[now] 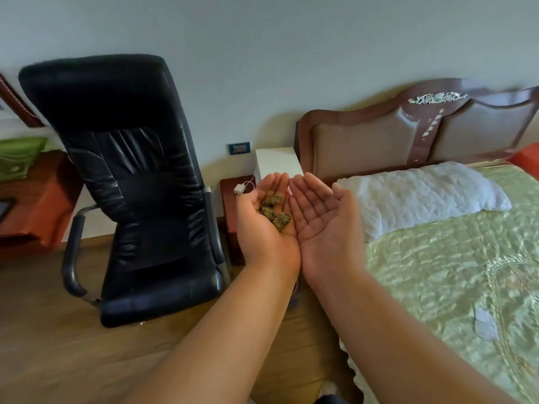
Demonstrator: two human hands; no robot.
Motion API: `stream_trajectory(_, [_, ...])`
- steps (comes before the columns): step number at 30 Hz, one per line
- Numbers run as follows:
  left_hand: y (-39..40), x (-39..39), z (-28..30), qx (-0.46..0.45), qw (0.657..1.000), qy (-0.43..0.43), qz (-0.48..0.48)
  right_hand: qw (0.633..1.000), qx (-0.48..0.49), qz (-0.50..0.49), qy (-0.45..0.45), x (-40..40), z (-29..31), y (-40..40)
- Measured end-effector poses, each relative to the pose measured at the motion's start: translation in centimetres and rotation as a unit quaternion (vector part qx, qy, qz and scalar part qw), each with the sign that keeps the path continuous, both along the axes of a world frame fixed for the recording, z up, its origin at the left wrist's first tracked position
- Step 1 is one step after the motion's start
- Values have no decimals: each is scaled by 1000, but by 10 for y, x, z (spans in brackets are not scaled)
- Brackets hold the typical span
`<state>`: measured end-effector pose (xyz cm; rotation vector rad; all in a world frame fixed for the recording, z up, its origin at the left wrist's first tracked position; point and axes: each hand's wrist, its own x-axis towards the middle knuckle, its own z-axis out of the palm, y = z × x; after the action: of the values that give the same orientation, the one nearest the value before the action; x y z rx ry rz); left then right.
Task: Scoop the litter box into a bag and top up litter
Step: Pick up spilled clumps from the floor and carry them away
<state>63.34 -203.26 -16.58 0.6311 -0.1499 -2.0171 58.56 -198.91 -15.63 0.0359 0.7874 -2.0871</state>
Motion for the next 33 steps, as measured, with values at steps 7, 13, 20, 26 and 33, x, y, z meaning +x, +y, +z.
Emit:
stream_trajectory(7, [-56,-49,-18,-1,999,-19,34,999,23,24,-10,-50,-19,-61])
stream_trajectory(13, [-102,-109,-20,-7,996,-29,87,996,30,81,-16,-112,-20,-115])
stream_trajectory(20, [-150,-167,-27,-15,990,-62,124,990,58,128,-2,-169,-28,-170])
stream_trajectory(26, [-181,-183,-42,-28,987,-120,103,986,92,140,2,-184,-41,-204])
stream_trajectory(33, [-210,-180,-57,-72,975,-208,28,983,117,143,6,-182,-70,-233])
